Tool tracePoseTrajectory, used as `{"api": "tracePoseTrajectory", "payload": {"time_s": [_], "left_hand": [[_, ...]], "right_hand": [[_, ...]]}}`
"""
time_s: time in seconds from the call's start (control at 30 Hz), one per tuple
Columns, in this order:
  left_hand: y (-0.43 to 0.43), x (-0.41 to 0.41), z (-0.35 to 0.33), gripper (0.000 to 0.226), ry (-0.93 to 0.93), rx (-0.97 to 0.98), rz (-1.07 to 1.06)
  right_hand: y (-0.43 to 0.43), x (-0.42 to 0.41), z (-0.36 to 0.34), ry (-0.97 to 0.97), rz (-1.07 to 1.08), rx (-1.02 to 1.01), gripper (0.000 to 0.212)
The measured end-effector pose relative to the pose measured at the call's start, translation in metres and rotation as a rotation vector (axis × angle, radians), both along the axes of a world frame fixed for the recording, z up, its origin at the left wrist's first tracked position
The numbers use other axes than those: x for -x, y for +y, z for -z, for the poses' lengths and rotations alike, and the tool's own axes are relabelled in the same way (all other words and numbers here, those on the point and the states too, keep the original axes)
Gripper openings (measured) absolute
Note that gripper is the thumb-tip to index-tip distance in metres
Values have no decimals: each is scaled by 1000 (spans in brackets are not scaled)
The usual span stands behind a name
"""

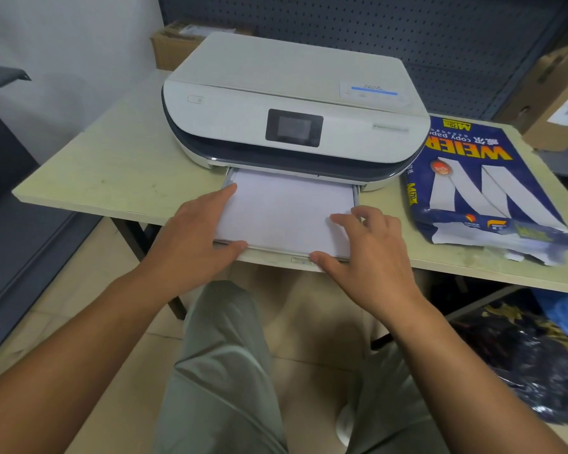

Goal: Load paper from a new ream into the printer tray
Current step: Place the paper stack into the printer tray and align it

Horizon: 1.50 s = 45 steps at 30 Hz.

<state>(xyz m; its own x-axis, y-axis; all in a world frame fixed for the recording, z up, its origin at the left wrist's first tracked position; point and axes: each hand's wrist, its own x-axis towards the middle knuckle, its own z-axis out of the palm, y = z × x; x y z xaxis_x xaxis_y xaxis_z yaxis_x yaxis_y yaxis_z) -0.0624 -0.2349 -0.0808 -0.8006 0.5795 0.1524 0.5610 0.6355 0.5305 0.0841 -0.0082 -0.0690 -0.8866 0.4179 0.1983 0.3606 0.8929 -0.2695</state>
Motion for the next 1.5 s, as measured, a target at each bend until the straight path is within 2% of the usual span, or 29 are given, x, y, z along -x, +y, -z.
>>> {"api": "tracePoseTrajectory", "payload": {"time_s": [0.2, 0.43, 0.87, 1.07, 1.27, 1.5], "left_hand": [[1, 6, 0, 89, -19, 17, 7], [6, 6, -7, 89, -84, 82, -6], [11, -3, -12, 80, -73, 96, -65], [1, -10, -11, 56, -43, 154, -30], [-5, -14, -7, 78, -28, 137, -21], [-12, -18, -7, 83, -52, 125, 18]], "right_hand": [[5, 1, 1, -11, -5, 201, 81], [7, 7, -7, -53, 14, 314, 86], [8, 6, -6, -28, 37, 329, 92], [6, -5, 0, -34, 27, 328, 101], [2, -12, 2, -1, 22, 343, 100], [-2, -19, 0, -29, -10, 301, 96]]}}
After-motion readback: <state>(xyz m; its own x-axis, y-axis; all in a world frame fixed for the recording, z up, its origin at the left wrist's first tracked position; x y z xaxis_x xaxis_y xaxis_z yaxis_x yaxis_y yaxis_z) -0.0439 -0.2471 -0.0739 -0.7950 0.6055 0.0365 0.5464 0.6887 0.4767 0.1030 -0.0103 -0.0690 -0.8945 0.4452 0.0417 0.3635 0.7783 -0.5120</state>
